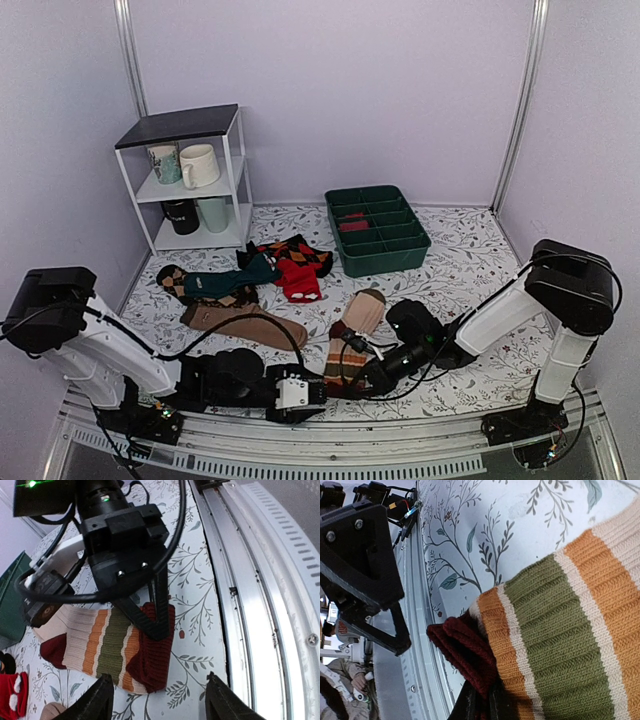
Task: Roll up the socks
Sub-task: Roll a pair of socks at the center of the board.
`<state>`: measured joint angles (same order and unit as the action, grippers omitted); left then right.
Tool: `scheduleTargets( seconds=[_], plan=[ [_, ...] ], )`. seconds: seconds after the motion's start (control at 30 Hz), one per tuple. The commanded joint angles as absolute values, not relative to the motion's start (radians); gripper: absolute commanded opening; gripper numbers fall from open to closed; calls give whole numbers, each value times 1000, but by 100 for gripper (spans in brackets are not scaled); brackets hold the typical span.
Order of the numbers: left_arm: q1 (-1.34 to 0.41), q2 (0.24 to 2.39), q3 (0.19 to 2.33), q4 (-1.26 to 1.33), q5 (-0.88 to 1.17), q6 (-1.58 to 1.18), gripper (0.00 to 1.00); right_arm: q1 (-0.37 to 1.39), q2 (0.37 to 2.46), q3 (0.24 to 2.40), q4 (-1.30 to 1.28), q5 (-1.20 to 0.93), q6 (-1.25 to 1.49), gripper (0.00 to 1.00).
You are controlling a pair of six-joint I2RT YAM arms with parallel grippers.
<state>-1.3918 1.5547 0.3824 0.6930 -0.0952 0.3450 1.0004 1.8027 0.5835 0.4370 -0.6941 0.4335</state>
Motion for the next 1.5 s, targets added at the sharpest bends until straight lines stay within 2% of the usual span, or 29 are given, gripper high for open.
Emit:
scheduleTargets(
  seconds=[0.0, 0.3, 0.8, 1.0, 1.07, 1.13, 1.3, 1.4, 1.47],
  plan=[
    [-1412, 1630, 445, 685, -81, 435, 61, 993, 1878, 571, 199, -736, 529, 7],
    [-1439, 1679, 471, 686, -66, 478, 53, 967, 1913, 595, 177, -761, 556, 7],
    [-1420, 1791, 532, 645, -174, 452, 54, 966, 1924, 594, 172, -768, 542, 7],
    [-1407, 1798, 555, 571, -128, 423, 34, 965, 1922, 591, 173, -773, 542, 7],
    [-1406, 1801, 559, 549, -112, 418, 32, 966, 1923, 592, 173, -775, 542, 6],
    [-1405, 1812, 568, 533, -111, 410, 32, 965, 1924, 593, 172, -778, 543, 6],
    [-1405, 1818, 565, 545, -156, 394, 49, 966, 1924, 591, 172, -784, 540, 6],
    [-1398, 1819, 565, 536, -160, 389, 49, 966, 1924, 593, 173, -785, 540, 6],
    [-1394, 1823, 571, 516, -153, 382, 46, 966, 1924, 592, 173, -785, 540, 6]
  ],
)
